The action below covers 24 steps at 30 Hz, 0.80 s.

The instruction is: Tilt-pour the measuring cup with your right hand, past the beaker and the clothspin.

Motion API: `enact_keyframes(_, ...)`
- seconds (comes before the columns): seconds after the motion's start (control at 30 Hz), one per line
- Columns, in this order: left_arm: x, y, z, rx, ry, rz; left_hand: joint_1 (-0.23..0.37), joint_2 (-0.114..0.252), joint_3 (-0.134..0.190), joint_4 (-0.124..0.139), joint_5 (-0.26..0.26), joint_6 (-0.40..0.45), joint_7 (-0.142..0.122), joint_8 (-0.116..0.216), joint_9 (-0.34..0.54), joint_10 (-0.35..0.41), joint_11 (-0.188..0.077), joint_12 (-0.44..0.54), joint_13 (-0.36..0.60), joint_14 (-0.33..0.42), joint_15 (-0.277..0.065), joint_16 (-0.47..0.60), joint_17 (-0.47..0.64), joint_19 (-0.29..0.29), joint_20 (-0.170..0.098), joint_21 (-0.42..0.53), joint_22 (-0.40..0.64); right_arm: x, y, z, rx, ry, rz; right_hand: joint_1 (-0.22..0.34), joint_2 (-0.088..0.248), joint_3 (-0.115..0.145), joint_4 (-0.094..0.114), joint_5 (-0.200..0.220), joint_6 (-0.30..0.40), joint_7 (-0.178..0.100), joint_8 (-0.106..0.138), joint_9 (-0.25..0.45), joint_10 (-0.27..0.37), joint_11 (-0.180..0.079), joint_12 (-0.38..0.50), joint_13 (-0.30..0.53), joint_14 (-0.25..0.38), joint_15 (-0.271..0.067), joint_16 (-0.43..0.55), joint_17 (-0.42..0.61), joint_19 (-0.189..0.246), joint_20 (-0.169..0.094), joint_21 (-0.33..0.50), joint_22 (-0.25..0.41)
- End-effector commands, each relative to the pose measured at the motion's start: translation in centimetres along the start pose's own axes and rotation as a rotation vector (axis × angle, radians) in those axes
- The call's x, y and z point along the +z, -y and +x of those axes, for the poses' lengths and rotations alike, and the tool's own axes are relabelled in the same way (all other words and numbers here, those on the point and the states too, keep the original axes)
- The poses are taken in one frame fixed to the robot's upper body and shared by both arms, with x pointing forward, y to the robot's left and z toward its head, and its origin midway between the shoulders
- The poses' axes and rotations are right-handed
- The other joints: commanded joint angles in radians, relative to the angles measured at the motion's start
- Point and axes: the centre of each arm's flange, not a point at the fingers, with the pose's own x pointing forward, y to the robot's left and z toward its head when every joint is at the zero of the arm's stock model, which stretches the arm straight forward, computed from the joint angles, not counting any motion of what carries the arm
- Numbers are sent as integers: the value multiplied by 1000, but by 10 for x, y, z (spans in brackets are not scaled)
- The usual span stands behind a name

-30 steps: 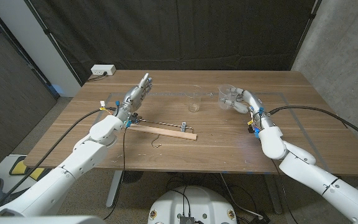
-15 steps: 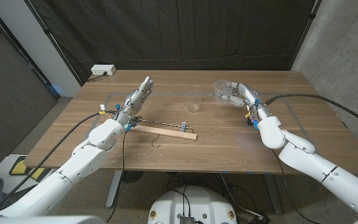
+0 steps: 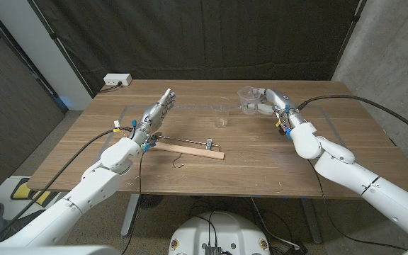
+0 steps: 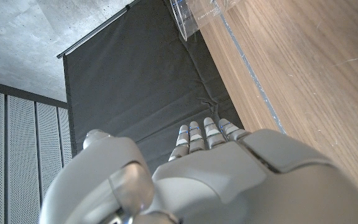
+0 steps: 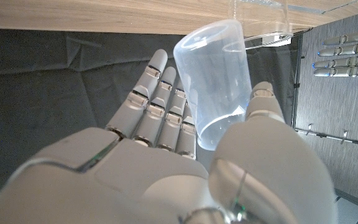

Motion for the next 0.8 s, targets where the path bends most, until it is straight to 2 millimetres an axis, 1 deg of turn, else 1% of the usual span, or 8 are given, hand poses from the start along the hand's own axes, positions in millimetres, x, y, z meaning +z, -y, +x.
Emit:
enact_keyframes(0.03,1,-2,1,-6,5,15,8,2,-6,-1,-4,10,1,-5,3,6,1,-5,2,3,4,1,5,-7,4,5,5,-3,6,25,44,1,-78,39,52,23,23,-6,67,-56,2,1,15,2,-1,1,15,-94,0,6,11,-105,5,5)
enact_keyframes(0.2,3,-5,1,2,17,18,9,3,-7,-1,-4,9,0,-6,3,7,0,-5,2,2,2,1,5,-7,4,5,5,-5,6,35,70,9,-126,40,53,23,23,-9,69,-56,2,2,16,-2,-2,1,19,-96,1,6,12,-106,5,5)
enact_keyframes(0.4,5,-7,2,4,25,21,10,3,-8,-1,-5,10,0,-6,3,7,1,-5,2,3,1,1,5,-7,4,5,5,-7,12,44,98,11,-188,40,54,23,24,-13,73,-57,1,2,18,-5,-4,1,20,-97,0,6,13,-107,5,5)
enact_keyframes(0.8,0,-8,5,10,20,9,11,4,-10,-1,-6,10,-2,-6,3,7,1,-6,2,3,2,0,5,-8,5,5,5,3,22,57,145,62,-298,43,56,24,24,-17,77,-59,-1,2,23,-10,-6,1,24,-100,-1,6,15,-108,5,5)
